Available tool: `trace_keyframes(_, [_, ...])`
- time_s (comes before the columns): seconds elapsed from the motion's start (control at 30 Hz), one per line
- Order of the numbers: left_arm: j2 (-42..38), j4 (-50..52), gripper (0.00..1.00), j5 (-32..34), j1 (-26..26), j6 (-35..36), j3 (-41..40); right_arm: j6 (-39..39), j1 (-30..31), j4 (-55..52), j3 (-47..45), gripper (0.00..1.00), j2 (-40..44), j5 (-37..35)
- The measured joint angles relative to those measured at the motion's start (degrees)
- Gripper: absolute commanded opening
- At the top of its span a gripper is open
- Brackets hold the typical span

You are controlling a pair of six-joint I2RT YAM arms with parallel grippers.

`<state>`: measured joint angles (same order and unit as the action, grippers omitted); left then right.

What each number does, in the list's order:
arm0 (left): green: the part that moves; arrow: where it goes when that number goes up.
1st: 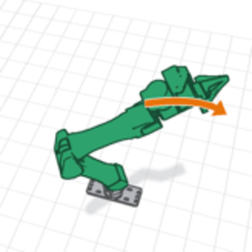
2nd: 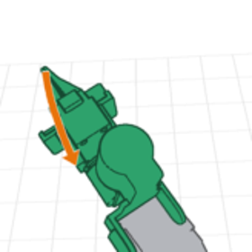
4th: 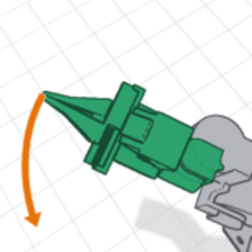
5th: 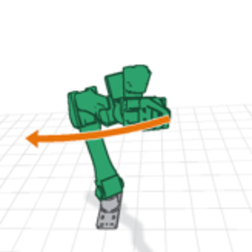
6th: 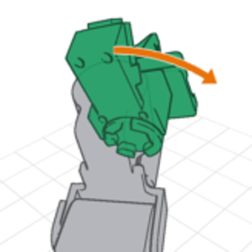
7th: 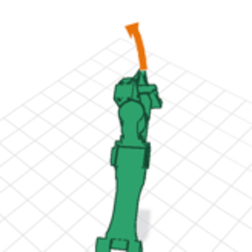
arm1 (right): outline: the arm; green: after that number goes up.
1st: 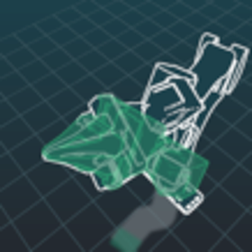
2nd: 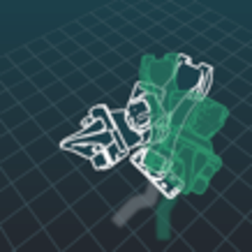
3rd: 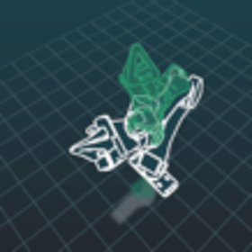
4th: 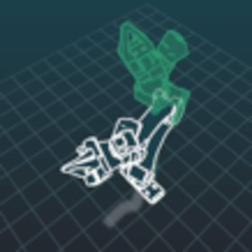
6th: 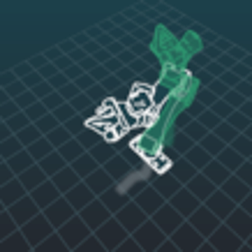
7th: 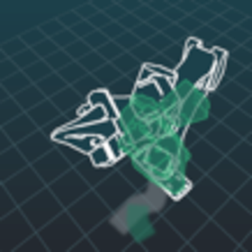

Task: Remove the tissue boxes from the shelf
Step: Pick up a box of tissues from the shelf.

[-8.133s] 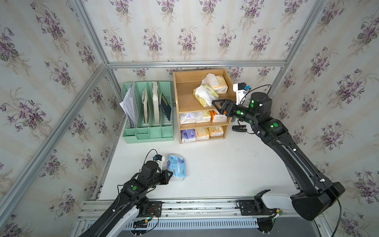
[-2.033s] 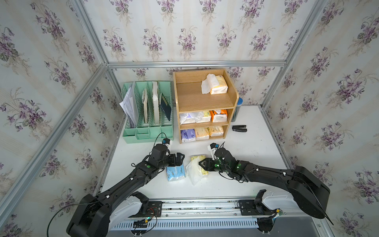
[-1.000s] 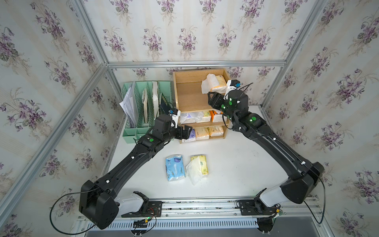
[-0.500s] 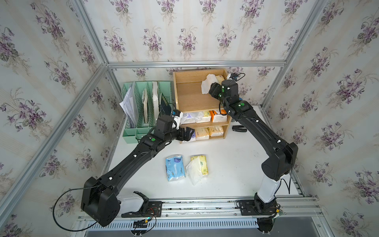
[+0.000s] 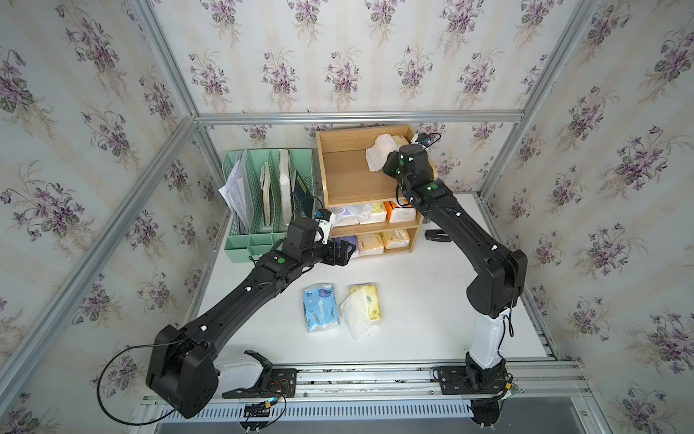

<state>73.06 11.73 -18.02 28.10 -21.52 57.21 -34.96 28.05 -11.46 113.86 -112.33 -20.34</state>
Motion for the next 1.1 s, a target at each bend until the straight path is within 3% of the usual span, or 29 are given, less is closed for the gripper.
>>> trace_keyframes(0.17, [-1.07, 0.04, 0.99, 0.02, 0.00, -0.04, -0.20, 0.15, 0.94, -0.39, -0.15, 0.18, 1.16, 2.10])
trace_keyframes(0.4, [-2.14, 0.13, 0.99, 0.00, 0.00, -1.07, -0.20, 0.74, 4.70, -2.51, -2.71, 0.14, 5.11, 5.07])
trace_keyframes(0.5, [-2.78, 0.44, 0.99, 0.02, 0.02, -1.27, -0.20, 0.72, 6.80, -3.17, -5.38, 0.22, 7.10, 6.97])
trace_keyframes(0.63, [-3.23, 1.16, 0.99, 0.00, 0.07, -1.44, 0.13, 0.72, 8.31, -3.30, -8.48, 0.62, 10.12, 8.15])
trace_keyframes(0.7, [-3.45, 1.70, 0.99, 0.00, 0.09, -1.44, 0.50, 0.94, 8.76, -3.78, -8.85, 0.67, 11.39, 9.40])
trace_keyframes(0.83, [-3.80, 2.93, 0.99, 0.00, 0.09, -1.44, 0.76, 2.60, 8.52, -3.89, -8.74, 0.69, 14.29, 10.10])
trace_keyframes(1.1, [-4.81, 3.28, 0.99, 0.02, 0.11, -1.33, 0.72, 5.14, -1.46, -3.72, -7.10, 0.66, 13.22, 17.27])
